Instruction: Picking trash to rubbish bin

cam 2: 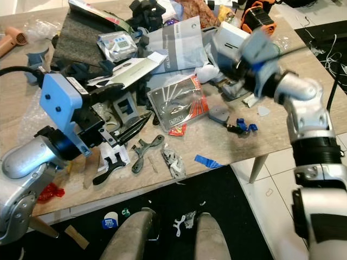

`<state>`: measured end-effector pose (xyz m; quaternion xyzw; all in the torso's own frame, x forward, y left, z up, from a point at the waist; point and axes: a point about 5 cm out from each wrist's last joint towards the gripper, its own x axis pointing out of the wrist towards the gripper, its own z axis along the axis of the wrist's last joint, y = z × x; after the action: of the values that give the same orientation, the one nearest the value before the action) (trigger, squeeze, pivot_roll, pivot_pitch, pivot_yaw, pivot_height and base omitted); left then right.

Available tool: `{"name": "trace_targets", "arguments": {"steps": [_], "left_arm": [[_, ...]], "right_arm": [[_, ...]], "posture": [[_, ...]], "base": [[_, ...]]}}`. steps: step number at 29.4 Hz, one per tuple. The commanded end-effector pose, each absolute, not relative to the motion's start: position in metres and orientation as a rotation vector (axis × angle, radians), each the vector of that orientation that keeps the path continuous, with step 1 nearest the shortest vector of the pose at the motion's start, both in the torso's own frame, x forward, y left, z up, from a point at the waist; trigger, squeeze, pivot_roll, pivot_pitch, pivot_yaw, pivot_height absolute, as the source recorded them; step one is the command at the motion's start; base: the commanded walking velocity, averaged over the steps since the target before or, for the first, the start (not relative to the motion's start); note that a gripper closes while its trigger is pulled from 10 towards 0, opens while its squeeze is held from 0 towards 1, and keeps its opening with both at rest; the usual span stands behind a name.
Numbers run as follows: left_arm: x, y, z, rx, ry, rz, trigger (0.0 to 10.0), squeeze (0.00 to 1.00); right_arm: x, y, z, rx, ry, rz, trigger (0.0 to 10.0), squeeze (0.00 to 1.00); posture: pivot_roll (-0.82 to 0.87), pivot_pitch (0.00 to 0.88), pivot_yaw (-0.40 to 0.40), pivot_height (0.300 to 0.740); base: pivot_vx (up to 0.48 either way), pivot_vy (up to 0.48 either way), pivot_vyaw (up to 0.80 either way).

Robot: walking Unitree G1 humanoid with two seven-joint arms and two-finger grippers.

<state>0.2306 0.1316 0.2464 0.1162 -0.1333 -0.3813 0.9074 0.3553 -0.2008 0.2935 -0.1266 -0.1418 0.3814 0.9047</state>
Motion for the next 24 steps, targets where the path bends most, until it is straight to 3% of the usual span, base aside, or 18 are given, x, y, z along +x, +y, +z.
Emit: {"name": "trace_targets", "arguments": {"steps": [1,2,3,6,7,10,11,12,13,20,24], "left_arm": [[0.231,0.13,0.244,0.251,-0.268,-0.799,10.0,0.0],[0.231,0.13,0.244,0.251,-0.268,-0.799,10.0,0.0],[0.231,0.13,0.244,0.251,-0.27,-0.8,10.0,0.0],[0.231,0.129,0.245,0.252,-0.274,-0.801,10.0,0.0],[0.232,0.128,0.245,0.251,-0.278,-0.802,10.0,0.0],[0.233,0.127,0.246,0.249,-0.284,-0.803,10.0,0.0],[0.233,0.126,0.246,0.249,-0.286,-0.804,10.0,0.0],[0.234,0.125,0.246,0.248,-0.287,-0.804,10.0,0.0],[0.235,0.125,0.246,0.248,-0.289,-0.802,10.0,0.0],[0.241,0.123,0.245,0.241,-0.298,-0.784,10.0,0.0],[0.252,0.125,0.24,0.203,-0.302,-0.737,10.0,0.0]], "right_arm": [[0.351,-0.202,0.303,-0.154,-0.328,0.815,0.0,0.0],[0.351,-0.202,0.303,-0.154,-0.328,0.815,0.0,0.0],[0.349,-0.199,0.306,-0.093,-0.345,0.837,0.8,0.0],[0.349,-0.197,0.306,-0.011,-0.36,0.841,1.6,0.0],[0.349,-0.197,0.307,0.029,-0.37,0.832,3.2,0.0],[0.347,-0.195,0.318,0.159,-0.416,0.847,4.0,0.0],[0.343,-0.193,0.325,0.247,-0.443,0.883,4.9,0.0],[0.337,-0.189,0.331,0.309,-0.464,0.923,8.1,0.0],[0.332,-0.185,0.335,0.356,-0.48,0.969,10.0,0.0],[0.307,-0.159,0.336,0.427,-0.478,1.193,10.0,0.0],[0.289,-0.113,0.293,0.447,-0.333,1.285,10.0,0.0]], "posture": [[-0.1,0.216,0.043,0.74],[-0.1,0.216,0.043,0.74],[-0.1,0.208,0.044,0.74],[-0.1,0.199,0.046,0.74],[-0.09,0.19,0.046,0.74],[-0.09,0.184,0.05,0.74],[-0.09,0.177,0.049,0.74],[-0.09,0.176,0.048,0.74],[-0.09,0.17,0.047,0.74],[-0.09,0.14,0.044,0.74],[-0.1,0.071,0.041,0.74]], "base": [[0.0,0.0,0.0],[0.0,0.0,0.0],[0.0,0.0,0.0],[0.0,0.0,0.0],[0.0,0.0,0.0],[0.0,0.0,0.0],[0.0,0.0,0.0],[0.0,0.0,0.0],[0.0,0.0,0.0],[0.0,0.0,0.0],[0.0,0.0,0.0]]}}
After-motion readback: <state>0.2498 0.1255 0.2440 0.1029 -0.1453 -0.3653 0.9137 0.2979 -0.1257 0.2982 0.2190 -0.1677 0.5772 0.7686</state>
